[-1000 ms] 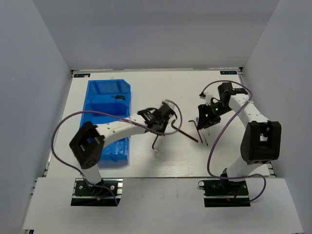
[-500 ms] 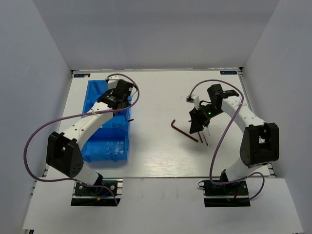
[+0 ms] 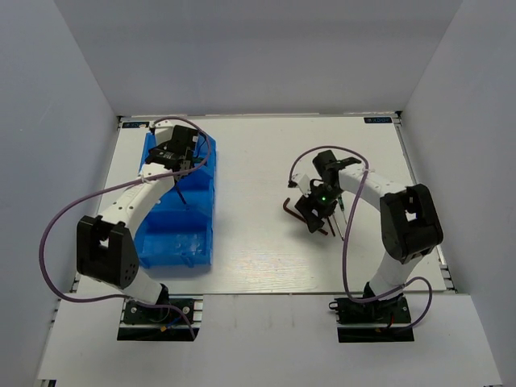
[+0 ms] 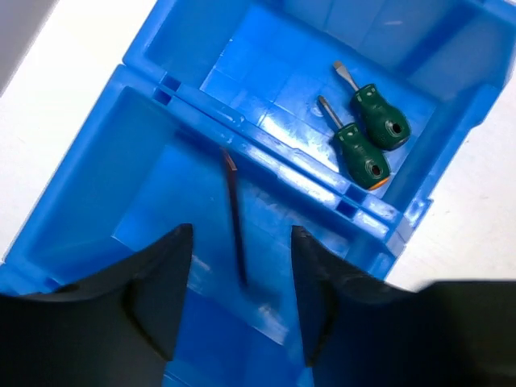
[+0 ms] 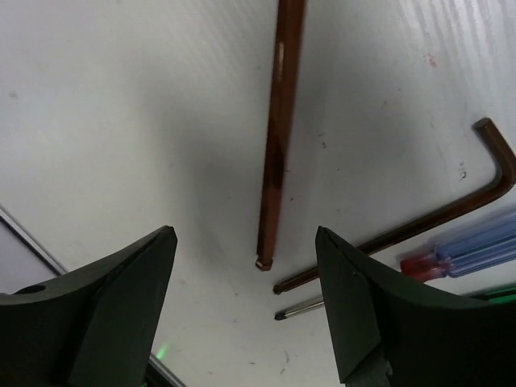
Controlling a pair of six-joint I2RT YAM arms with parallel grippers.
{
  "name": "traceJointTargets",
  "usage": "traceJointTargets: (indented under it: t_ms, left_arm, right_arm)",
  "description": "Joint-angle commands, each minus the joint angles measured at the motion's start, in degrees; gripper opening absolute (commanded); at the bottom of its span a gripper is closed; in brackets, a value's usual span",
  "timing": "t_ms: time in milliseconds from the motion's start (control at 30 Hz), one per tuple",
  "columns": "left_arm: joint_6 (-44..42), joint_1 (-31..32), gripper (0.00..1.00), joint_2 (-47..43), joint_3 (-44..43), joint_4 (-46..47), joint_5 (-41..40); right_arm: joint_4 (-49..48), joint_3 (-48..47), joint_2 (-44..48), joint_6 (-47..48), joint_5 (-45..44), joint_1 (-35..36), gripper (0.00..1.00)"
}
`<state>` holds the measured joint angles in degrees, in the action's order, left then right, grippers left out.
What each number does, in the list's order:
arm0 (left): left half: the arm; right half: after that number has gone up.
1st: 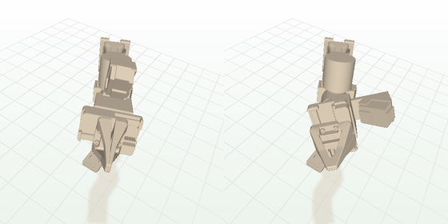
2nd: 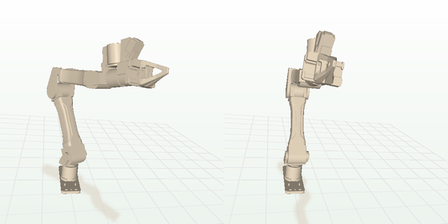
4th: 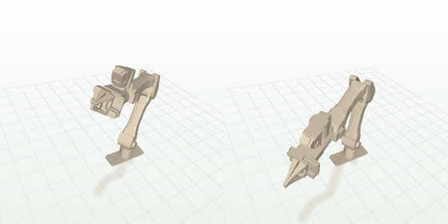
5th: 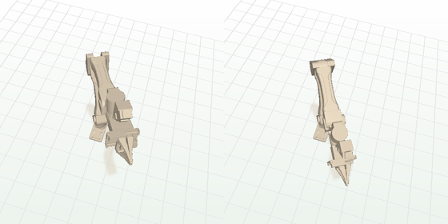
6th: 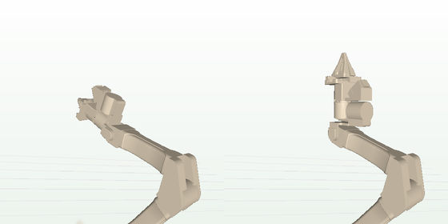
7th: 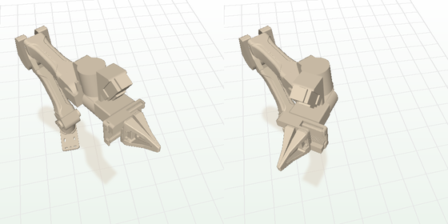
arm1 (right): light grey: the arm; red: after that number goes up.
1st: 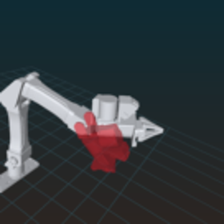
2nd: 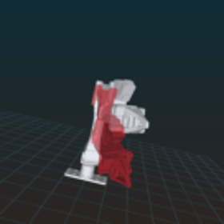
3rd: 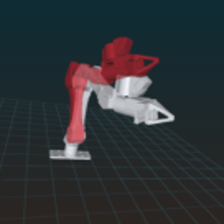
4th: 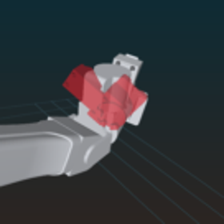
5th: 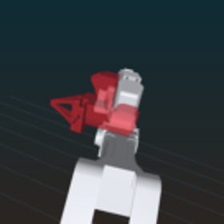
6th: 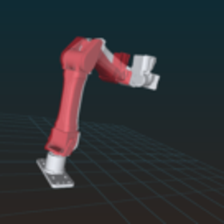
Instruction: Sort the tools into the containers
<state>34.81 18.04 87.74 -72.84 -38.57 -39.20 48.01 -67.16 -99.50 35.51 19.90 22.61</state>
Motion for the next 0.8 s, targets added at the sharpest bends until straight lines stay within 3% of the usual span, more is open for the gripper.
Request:
traceJointTargets:
  t_ms: [0, 100, 333, 433, 467, 600, 700, 767]
  left_arm:
    - [-0.44, -0.38, 0.64, -3.44, -0.91, 0.50, 0.44]
    - [-1.58, -0.38, 0.69, -5.21, -0.90, -0.02, 1.05]
    - [-2.73, 0.15, 0.67, -16.27, 1.38, -0.81, 6.41]
    - [-3.25, 0.77, 0.66, -21.46, 1.91, -0.81, 9.48]
    - [-3.25, 0.77, 0.65, -22.52, 1.91, -1.42, 10.02]
    - [-3.25, 0.77, 0.63, -26.13, 1.38, -3.70, 11.25]
    - [-3.25, 0.77, 0.63, -27.28, 1.38, -4.32, 12.65]
    - [-3.25, 0.77, 0.63, -27.89, 1.38, -4.32, 14.49]
  right_arm:
    - [-5.37, 0.88, -0.42, -2.98, -8.12, 2.26, 0.76]
    - [-8.28, -1.21, -3.23, -4.91, -11.63, 3.66, 0.76]
    - [-10.04, -4.30, -9.47, -6.41, -14.01, 8.23, 0.73]
    - [-11.70, -4.39, -11.40, -7.20, -16.91, 10.95, 0.60]
    - [-12.23, -4.13, -11.85, -7.55, -17.87, 11.14, 0.43]
    - [-8.83, -5.00, -13.96, -9.75, -15.78, 12.46, 0.11]
    - [-3.56, -7.53, -15.19, -10.37, -8.32, 12.02, 0.00]
    - [-1.87, -8.51, -14.93, -9.06, -3.56, 11.84, 0.00]
